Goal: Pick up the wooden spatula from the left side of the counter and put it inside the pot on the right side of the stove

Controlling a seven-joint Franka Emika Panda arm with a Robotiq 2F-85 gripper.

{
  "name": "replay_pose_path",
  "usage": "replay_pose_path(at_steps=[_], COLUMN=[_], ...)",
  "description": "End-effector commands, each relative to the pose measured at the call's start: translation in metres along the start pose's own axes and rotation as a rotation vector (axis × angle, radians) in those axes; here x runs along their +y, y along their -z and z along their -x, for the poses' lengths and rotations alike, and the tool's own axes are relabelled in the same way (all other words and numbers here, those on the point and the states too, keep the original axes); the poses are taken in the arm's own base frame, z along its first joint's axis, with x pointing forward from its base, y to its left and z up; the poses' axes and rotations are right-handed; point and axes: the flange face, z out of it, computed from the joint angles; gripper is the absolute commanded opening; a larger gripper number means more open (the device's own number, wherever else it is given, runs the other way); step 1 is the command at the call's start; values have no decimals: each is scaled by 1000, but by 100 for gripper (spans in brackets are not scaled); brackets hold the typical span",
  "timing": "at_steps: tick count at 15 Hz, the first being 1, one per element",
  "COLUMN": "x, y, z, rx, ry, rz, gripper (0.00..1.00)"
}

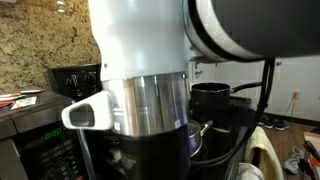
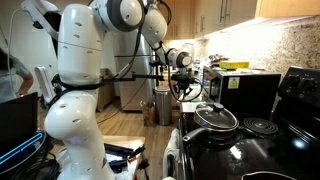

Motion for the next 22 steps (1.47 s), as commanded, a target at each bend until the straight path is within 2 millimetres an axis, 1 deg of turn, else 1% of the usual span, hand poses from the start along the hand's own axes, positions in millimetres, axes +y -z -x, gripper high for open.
replay_pose_path(at_steps=[1,2,4,5,7,8,9,12,15,16,17,18,19,20,22], x=[3,5,9,10,10,9,9,6,2,0,-1,9,6,5,6], y=[41,53,69,75,84,89,93,107,123,130,135,126,131,133,129], z=[27,36,53,62,86,103,114,161,205,212,214,197,202,202,200], rx=[8,-3,-41,-54,-108,-137,-160,-227,-272,-247,-189,-241,-230,-227,-236], ry=[-54,-71,-111,-136,-197,-238,-271,-415,-557,-559,-530,-521,-526,-526,-523], rz=[58,80,91,97,85,89,93,108,159,173,180,136,146,148,142], gripper=[7,7,7,7,7,7,7,7,7,7,7,7,27,27,27])
